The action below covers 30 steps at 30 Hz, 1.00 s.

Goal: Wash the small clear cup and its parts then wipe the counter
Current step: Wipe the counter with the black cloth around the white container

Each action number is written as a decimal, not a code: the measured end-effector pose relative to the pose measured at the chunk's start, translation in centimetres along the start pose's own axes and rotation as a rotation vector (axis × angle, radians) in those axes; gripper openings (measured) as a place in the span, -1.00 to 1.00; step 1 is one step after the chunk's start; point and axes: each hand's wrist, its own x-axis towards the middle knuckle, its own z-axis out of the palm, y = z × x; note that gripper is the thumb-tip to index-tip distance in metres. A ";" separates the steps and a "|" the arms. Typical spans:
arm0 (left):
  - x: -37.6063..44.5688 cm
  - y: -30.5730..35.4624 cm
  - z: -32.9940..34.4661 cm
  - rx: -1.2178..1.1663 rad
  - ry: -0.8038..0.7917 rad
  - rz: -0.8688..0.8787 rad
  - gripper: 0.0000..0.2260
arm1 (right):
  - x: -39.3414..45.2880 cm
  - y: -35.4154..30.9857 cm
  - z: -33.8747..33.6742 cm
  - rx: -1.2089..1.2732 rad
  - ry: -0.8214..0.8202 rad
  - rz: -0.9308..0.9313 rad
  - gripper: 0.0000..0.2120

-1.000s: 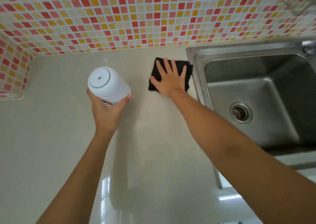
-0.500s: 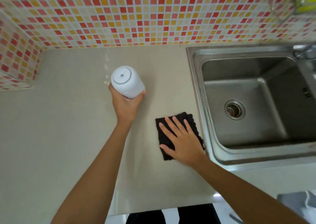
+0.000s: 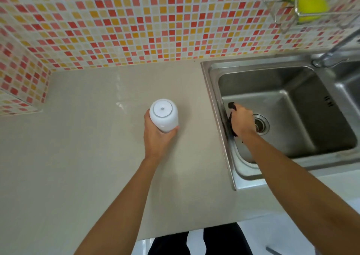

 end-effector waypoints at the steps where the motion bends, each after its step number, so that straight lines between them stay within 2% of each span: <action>1: -0.1 0.0 0.2 0.004 -0.015 0.007 -0.20 | -0.3 0.5 -0.6 0.018 0.011 0.017 -0.74; 10: -0.4 -0.1 1.5 0.038 -0.061 0.041 -0.17 | -2.9 1.5 -4.6 0.172 0.047 0.100 -0.68; 15: -0.5 0.0 1.2 0.048 -0.104 0.021 -0.11 | -2.4 2.0 -5.4 0.433 -0.041 0.225 -0.66; 19: -0.8 -1.0 1.3 0.073 -0.112 0.004 0.02 | -0.7 4.4 -4.6 0.478 -0.114 0.290 -0.62; 23: -3.4 -1.8 2.2 0.147 -0.002 -0.084 0.07 | 0.4 6.4 -4.8 0.424 -0.207 0.271 -0.61; 26: -6.5 -0.6 4.2 0.220 0.164 -0.119 -0.08 | 1.6 8.1 -5.3 0.507 -0.299 0.216 -0.64; 30: -9.3 2.6 8.9 0.322 0.389 -0.024 -0.36 | 3.3 10.6 -8.1 0.723 -0.427 0.137 -0.68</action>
